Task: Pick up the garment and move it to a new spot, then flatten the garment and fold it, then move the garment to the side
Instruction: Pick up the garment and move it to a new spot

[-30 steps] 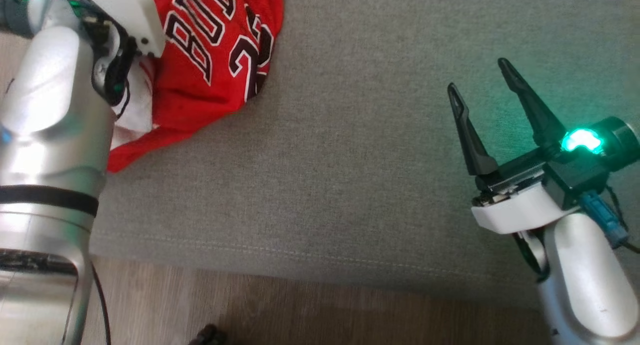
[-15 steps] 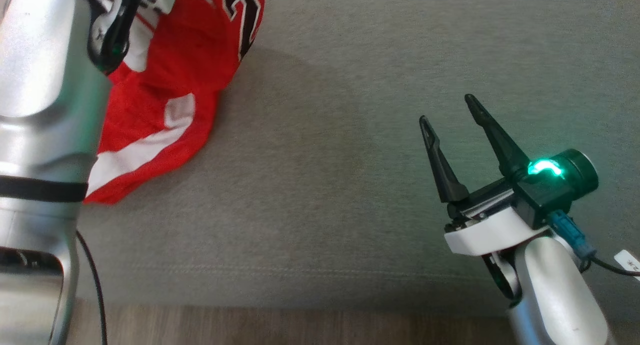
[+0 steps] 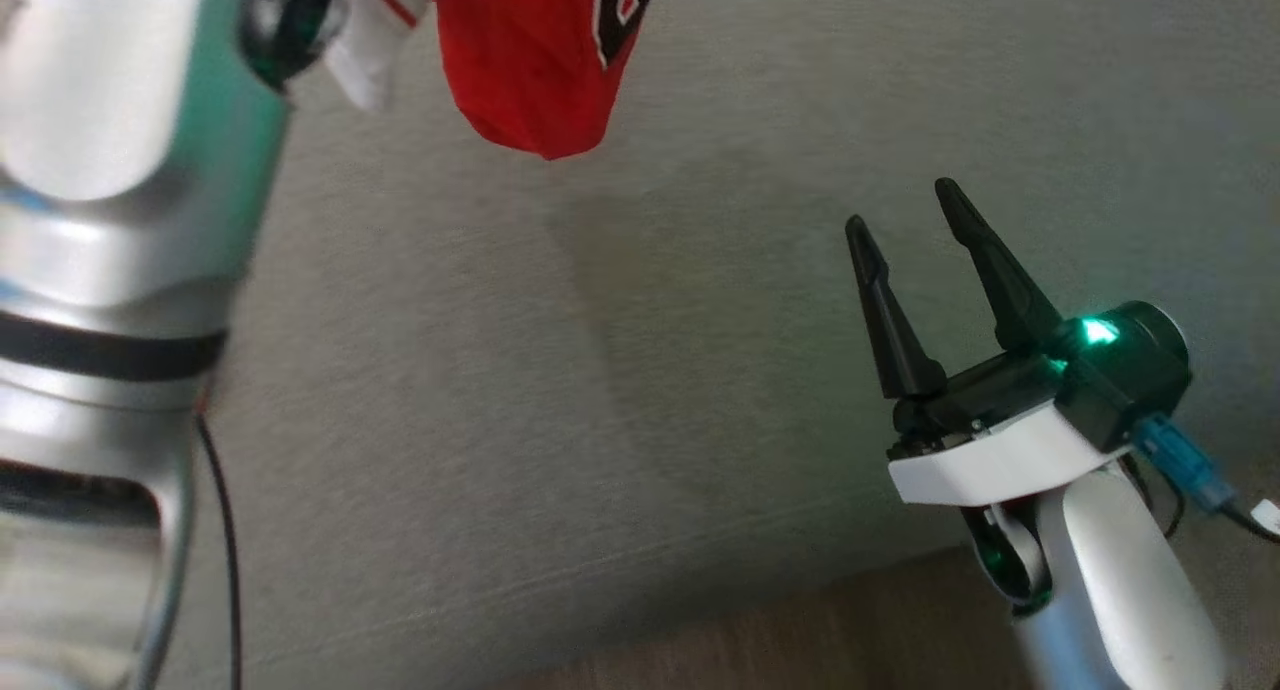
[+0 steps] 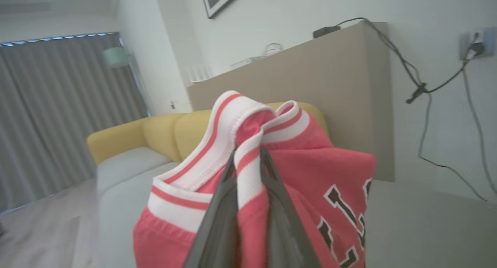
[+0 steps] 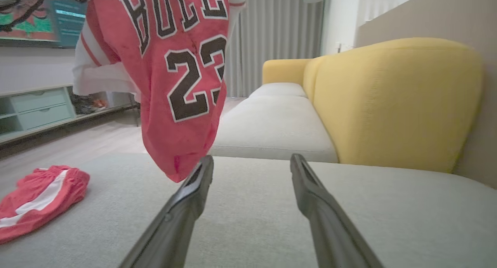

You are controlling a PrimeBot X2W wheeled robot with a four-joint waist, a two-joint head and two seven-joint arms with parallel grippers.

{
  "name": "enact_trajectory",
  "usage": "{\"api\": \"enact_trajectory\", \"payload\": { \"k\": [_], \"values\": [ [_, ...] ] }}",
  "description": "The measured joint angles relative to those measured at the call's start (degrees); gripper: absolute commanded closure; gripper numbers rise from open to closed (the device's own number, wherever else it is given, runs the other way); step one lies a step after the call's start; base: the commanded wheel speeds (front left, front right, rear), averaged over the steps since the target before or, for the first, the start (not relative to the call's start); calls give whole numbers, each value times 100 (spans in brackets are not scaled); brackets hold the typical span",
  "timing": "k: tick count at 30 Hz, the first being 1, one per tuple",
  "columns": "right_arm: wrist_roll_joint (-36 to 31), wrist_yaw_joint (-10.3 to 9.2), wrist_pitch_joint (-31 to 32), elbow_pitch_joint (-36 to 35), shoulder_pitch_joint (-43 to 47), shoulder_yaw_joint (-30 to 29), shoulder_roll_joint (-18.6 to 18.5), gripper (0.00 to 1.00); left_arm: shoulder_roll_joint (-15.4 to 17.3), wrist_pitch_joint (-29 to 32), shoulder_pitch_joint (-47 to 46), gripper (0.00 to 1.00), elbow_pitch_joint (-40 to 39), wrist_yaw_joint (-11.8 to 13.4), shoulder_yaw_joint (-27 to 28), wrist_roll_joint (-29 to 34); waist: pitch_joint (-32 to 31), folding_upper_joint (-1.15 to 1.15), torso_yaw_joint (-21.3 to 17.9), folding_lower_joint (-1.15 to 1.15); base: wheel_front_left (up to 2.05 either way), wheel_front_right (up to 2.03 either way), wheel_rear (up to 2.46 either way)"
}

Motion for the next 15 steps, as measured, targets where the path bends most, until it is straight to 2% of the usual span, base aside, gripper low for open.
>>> {"api": "enact_trajectory", "payload": {
  "k": [5,7,11,15],
  "values": [
    [248,0,0,-70,-23,3,4,0,-375,172,24,100,181,2,-260,-93,28,0,-636,0,0,0,0],
    [356,0,0,-168,-30,-8,4,0,-646,126,192,100,461,88,-468,-87,98,0,-950,0,0,0,0],
    [439,0,0,-299,-42,1,5,0,-891,-176,644,100,1148,219,-980,151,319,0,-1215,0,0,0,0],
    [480,0,0,-404,-46,-1,13,0,-940,-594,1109,100,2041,422,-1437,338,565,0,-1356,0,0,0,0]
  ]
}}
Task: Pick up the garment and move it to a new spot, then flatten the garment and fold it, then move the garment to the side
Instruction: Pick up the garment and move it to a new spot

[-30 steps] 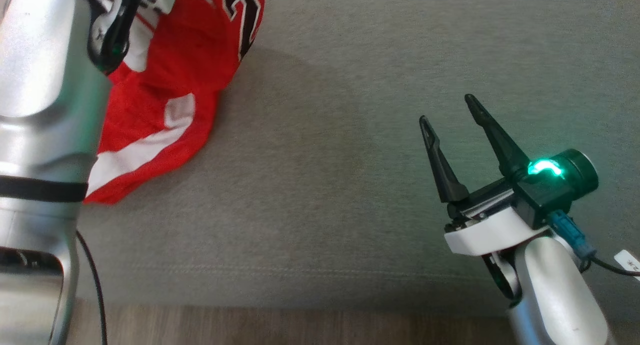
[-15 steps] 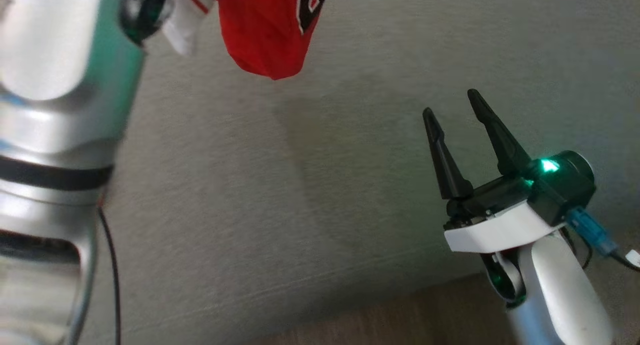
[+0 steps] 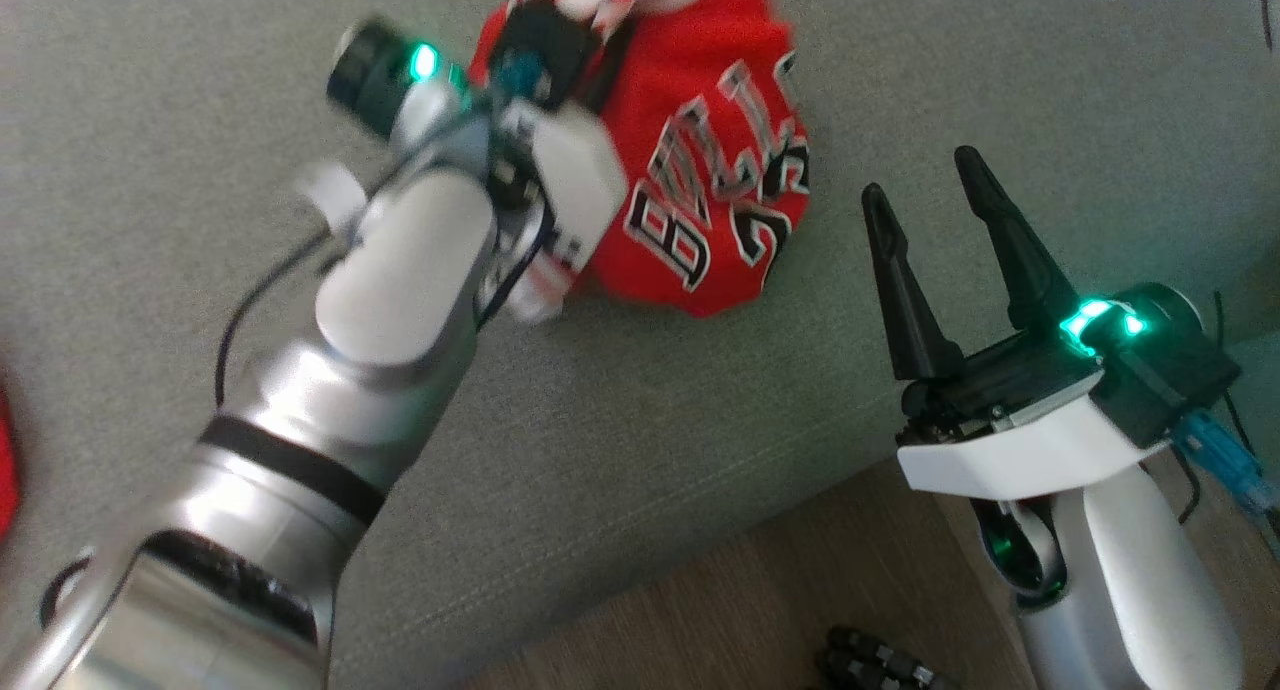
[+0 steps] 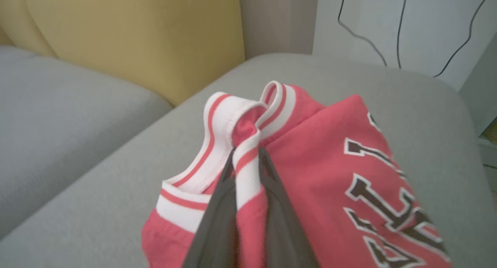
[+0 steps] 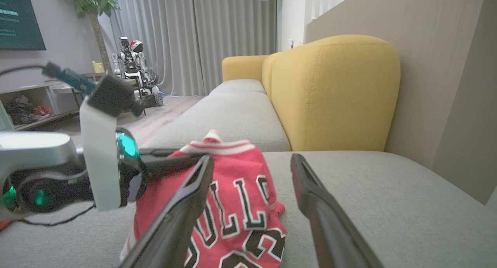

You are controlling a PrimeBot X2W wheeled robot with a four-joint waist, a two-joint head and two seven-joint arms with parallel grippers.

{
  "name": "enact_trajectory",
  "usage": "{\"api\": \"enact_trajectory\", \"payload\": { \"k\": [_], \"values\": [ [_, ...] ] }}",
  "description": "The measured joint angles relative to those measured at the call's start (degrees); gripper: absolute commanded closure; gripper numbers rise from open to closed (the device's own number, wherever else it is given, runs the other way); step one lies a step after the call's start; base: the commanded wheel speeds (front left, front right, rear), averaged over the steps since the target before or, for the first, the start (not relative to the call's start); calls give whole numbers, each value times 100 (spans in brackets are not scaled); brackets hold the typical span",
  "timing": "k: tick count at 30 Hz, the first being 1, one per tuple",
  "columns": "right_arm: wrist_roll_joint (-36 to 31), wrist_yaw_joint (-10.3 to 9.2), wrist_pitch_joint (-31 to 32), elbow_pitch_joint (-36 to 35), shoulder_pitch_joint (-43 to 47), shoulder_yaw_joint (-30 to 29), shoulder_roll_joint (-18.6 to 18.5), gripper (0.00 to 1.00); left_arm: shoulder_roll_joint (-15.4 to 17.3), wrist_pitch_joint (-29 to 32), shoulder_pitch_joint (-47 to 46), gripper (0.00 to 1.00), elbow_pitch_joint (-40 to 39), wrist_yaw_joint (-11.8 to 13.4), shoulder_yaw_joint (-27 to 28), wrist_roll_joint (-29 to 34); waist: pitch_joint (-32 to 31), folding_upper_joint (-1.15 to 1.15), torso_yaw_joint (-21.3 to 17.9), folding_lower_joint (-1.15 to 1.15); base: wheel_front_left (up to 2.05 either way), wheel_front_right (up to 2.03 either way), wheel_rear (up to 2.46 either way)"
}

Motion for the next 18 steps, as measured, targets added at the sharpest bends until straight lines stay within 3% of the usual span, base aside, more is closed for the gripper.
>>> {"api": "enact_trajectory", "payload": {
  "k": [1,2,3,6,11,14,18],
  "values": [
    [-1,0,0,-7,0,-1,0,0,-3,-138,77,100,192,98,-65,-1,51,0,-20,0,0,0,0],
    [-3,0,0,-8,0,0,1,0,-7,-307,146,35,345,180,-86,-31,95,0,-33,0,0,0,0],
    [-8,0,0,-8,-1,8,1,0,3,-394,194,0,442,182,-155,-104,123,0,-39,0,0,0,0],
    [-113,0,0,-15,3,19,4,0,2,-737,318,0,245,199,-486,-599,120,0,36,0,0,0,0],
    [-360,0,0,-20,54,-47,7,0,-32,-1033,382,0,-586,717,-854,-1122,-42,0,417,0,0,0,0],
    [-425,0,0,64,261,-46,8,0,-33,-1045,714,0,-1145,1151,-731,-1157,-235,0,739,0,0,0,0],
    [-526,0,0,243,516,-63,9,0,-16,-1071,1670,0,-1939,1504,-210,-824,-543,0,1208,0,0,0,0]
  ]
}}
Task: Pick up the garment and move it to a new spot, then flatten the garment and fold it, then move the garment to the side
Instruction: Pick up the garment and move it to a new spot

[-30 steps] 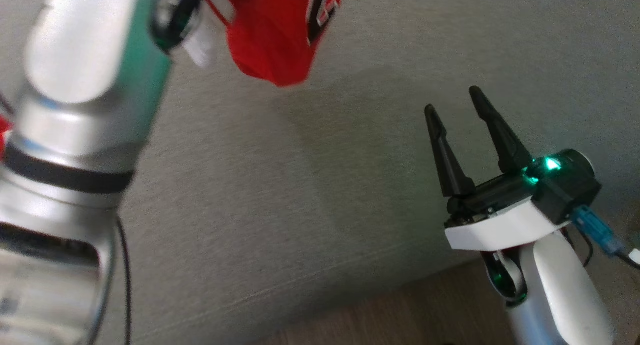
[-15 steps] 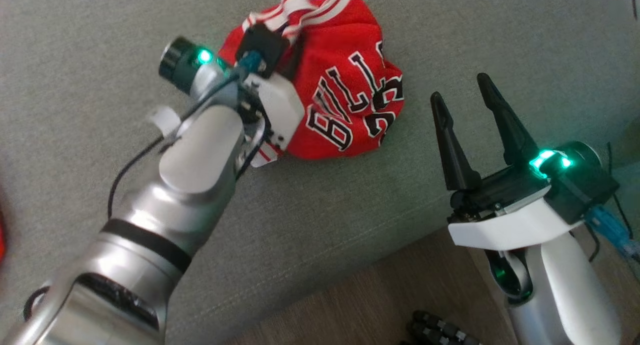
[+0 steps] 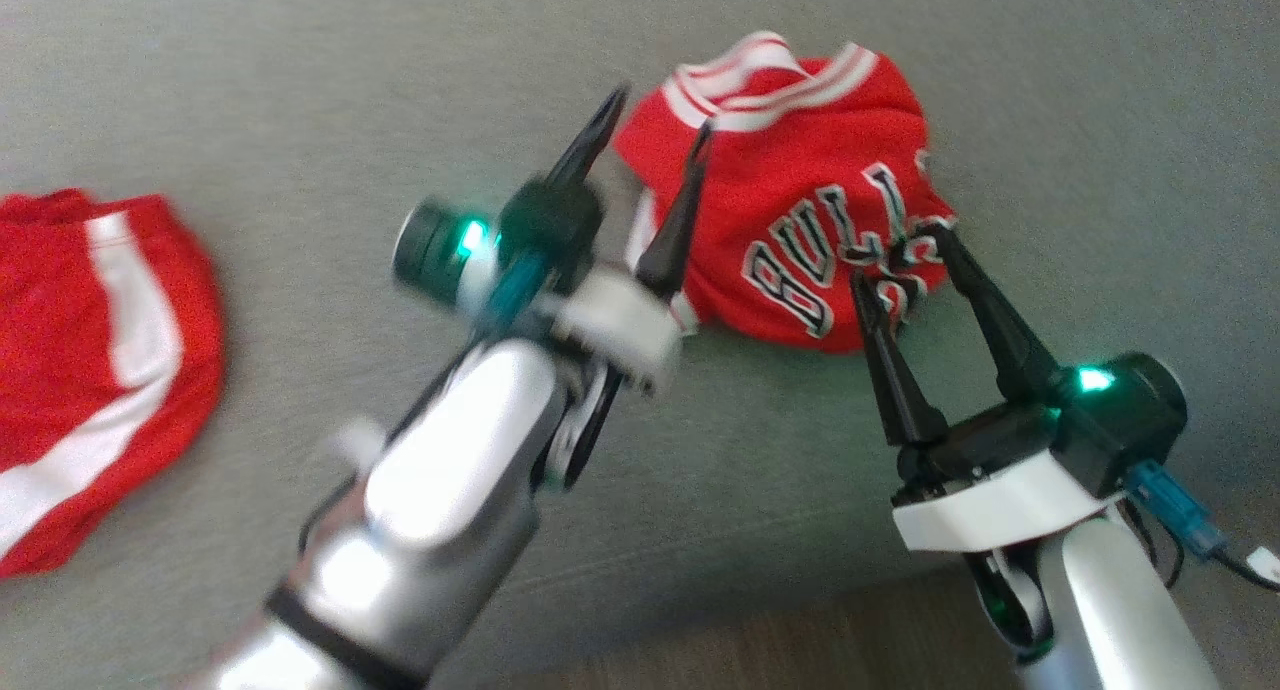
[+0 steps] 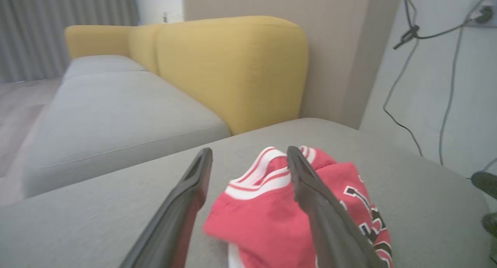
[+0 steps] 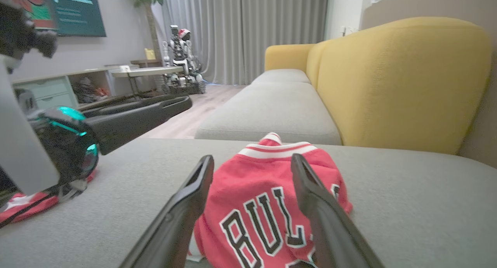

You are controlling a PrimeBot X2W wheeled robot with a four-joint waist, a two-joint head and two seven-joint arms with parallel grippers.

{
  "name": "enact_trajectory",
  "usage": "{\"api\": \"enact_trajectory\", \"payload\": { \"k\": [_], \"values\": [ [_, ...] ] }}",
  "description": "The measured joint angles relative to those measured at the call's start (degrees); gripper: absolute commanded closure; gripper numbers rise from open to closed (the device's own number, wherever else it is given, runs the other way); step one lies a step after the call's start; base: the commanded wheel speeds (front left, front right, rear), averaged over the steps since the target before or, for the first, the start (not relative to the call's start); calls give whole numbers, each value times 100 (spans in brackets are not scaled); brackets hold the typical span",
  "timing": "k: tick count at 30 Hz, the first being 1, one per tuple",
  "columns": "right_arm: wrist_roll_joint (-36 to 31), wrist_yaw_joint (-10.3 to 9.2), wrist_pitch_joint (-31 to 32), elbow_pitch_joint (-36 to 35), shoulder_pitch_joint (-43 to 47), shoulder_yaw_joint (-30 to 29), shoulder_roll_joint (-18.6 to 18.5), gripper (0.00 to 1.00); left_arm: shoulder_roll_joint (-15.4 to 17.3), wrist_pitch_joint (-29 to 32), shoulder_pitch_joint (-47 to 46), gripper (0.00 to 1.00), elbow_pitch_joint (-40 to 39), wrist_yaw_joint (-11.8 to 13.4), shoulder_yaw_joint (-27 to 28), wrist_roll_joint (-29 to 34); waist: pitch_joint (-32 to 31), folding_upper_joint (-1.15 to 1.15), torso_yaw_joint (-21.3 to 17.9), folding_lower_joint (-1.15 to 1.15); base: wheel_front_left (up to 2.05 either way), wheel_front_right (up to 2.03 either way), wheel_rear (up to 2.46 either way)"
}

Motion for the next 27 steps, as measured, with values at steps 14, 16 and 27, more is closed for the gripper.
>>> {"api": "enact_trajectory", "payload": {
  "k": [14,16,27],
  "values": [
    [33,0,0,305,801,-304,18,0,292,-1,3719,0,-2596,299,2120,1005,-1266,0,1085,0,0,0,0],
    [-47,0,0,289,889,-331,18,0,288,-1,4001,0,-2873,291,2297,1204,-1368,0,1149,0,0,0,0],
    [-200,0,0,163,1390,-553,49,0,194,-1,5222,0,-3407,135,2813,1838,-1573,0,1130,0,0,0,0]
  ]
}}
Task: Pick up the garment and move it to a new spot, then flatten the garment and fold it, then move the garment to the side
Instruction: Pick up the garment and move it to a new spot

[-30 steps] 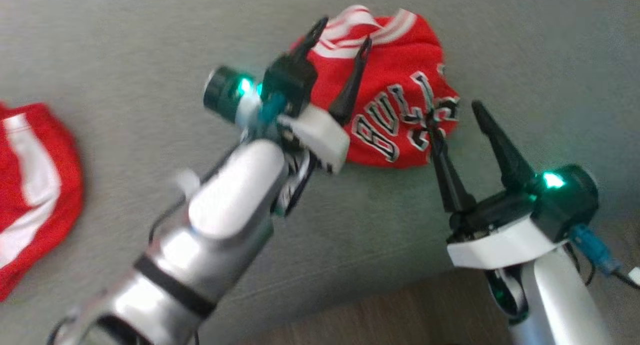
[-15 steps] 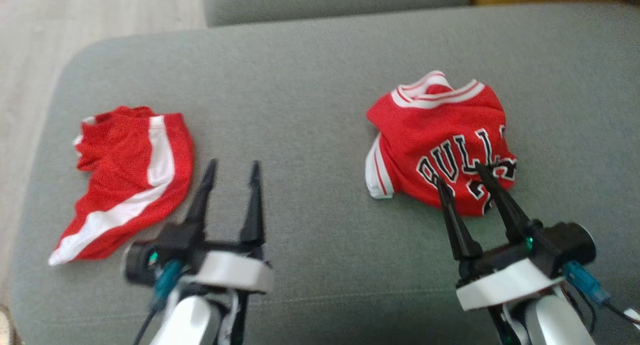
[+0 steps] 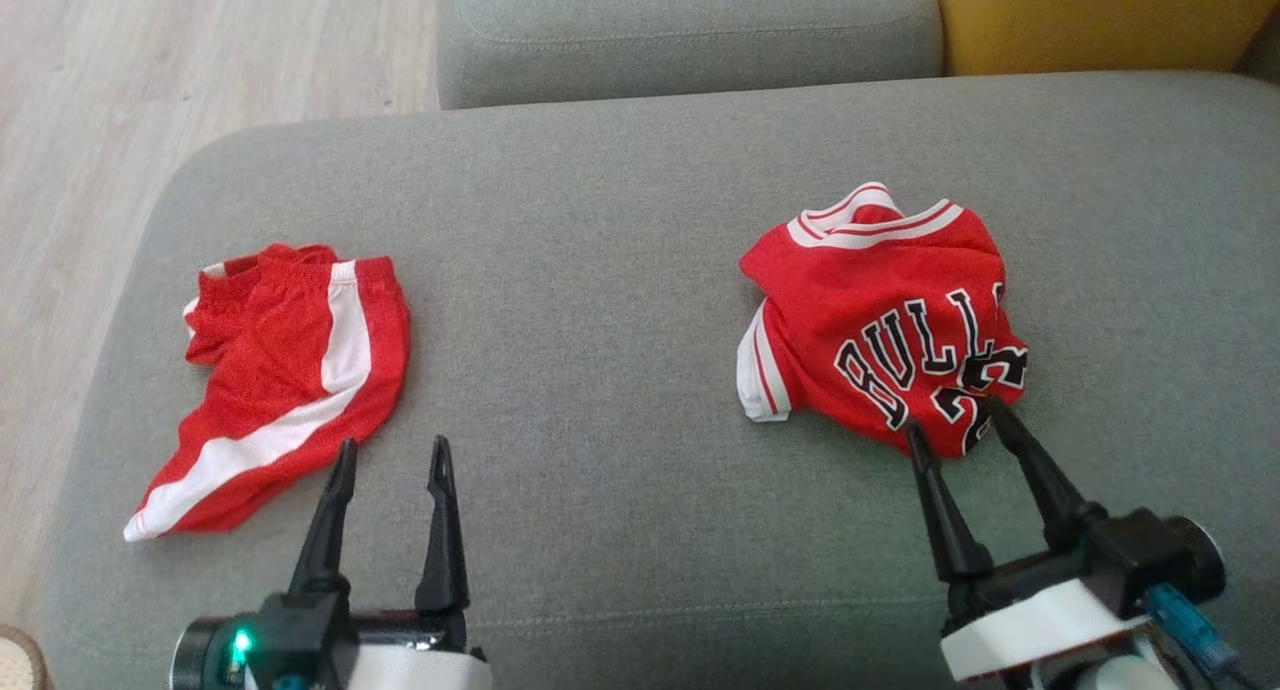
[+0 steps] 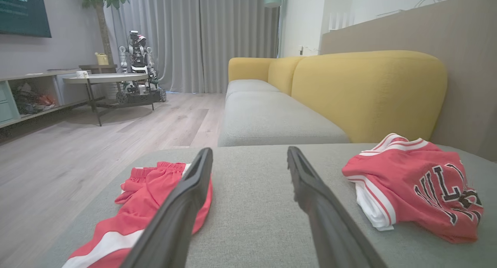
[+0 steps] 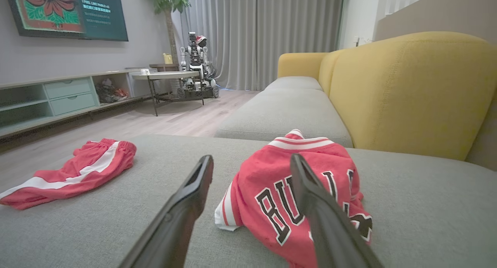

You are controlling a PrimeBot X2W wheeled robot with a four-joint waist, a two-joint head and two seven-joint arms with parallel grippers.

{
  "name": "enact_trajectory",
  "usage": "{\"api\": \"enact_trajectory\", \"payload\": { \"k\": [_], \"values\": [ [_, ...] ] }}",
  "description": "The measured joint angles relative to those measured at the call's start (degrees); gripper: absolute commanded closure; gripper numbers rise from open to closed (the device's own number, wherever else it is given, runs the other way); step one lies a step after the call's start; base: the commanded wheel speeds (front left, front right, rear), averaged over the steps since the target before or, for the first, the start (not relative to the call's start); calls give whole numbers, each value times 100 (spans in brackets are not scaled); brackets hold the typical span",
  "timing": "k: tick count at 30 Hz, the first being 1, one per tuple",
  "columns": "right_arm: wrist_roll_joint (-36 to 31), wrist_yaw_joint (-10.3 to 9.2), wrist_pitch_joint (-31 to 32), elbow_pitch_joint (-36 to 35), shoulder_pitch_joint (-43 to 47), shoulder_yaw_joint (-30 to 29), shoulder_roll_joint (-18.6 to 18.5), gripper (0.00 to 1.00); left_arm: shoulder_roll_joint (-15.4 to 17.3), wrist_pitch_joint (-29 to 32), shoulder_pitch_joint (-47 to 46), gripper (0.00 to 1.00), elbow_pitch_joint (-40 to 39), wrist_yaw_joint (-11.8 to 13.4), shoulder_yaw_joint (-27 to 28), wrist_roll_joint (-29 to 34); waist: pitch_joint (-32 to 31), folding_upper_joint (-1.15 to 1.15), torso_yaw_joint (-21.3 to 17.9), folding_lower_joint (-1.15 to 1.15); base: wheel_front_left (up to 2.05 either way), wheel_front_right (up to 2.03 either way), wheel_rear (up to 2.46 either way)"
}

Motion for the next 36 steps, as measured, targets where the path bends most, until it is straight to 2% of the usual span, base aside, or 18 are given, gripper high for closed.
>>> {"api": "enact_trajectory", "payload": {
  "k": [13,36],
  "values": [
    [1,0,0,18,-17,-137,5,0,-90,0,14,0,-47,-198,197,176,50,0,40,0,0,0,0],
    [18,0,0,19,-27,-119,7,0,-116,0,14,0,-10,-205,264,215,92,0,10,0,0,0,0]
  ]
}}
